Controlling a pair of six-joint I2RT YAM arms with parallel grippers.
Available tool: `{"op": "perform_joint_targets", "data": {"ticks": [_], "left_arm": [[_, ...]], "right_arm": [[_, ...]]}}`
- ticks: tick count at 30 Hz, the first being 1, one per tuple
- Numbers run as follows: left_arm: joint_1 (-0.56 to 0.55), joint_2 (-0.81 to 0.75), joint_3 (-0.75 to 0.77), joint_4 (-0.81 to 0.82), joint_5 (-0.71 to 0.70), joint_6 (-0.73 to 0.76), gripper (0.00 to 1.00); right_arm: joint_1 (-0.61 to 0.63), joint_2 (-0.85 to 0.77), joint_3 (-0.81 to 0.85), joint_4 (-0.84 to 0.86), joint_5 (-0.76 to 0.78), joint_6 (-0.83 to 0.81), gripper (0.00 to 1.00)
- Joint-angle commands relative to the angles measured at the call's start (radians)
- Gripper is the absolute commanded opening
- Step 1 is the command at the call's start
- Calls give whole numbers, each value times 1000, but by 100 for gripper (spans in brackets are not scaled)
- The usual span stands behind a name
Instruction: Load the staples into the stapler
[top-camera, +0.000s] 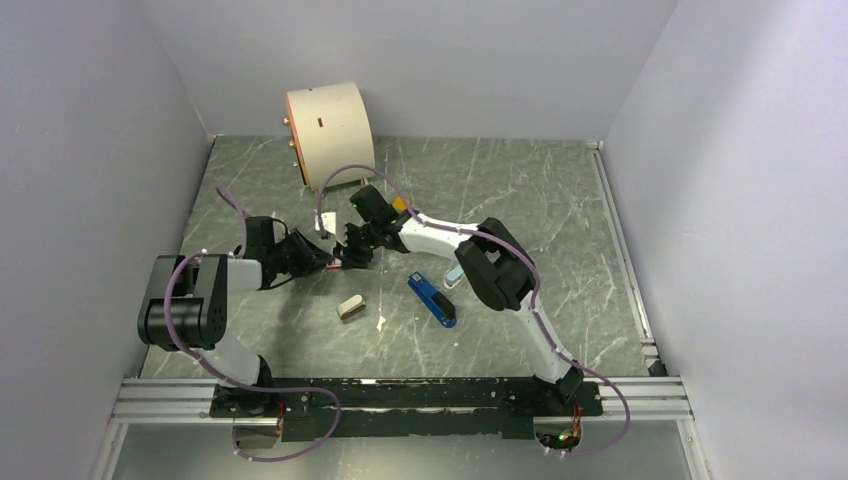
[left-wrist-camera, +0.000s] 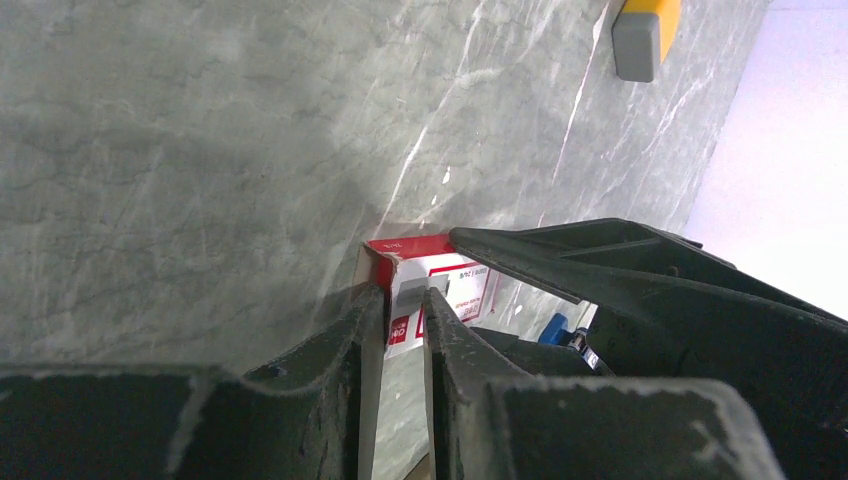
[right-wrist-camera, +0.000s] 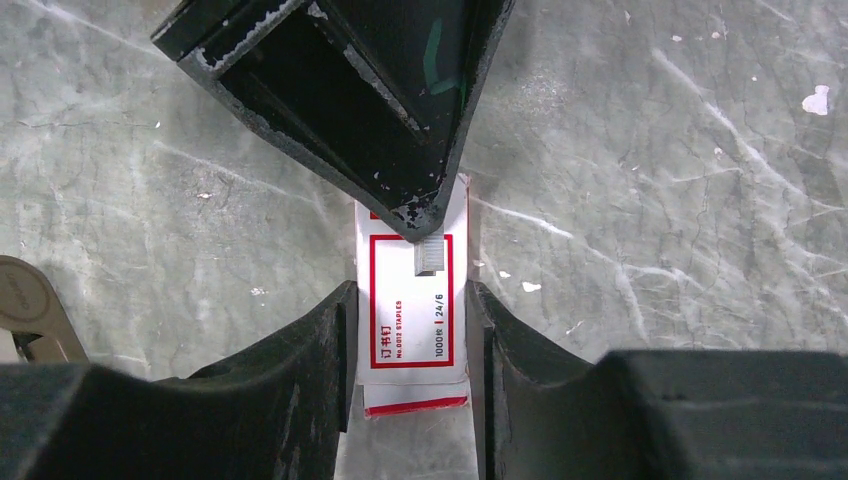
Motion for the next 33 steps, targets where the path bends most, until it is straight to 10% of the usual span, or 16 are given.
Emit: {"op": "perform_joint_targets", "data": {"ticks": [1,7,13,23,33], "left_arm": [[-22,29,-7,73,189,-59,24],[-23,36,-9,133,225,-103,24],[-22,39,19,9,143,-34,30],[-23,40,51,-45,116,0,44],[-23,-5,31,-87,80,41,65]], "right_arm": [[18,50,14,98,-51,30,42],[-23,11,24,43,-110,47,50],[-84,-87,-43,26,-124,92,83],[-157,-168,-155,2,-84,45,83],[-129,-266,-184,215,310,714,83]]}}
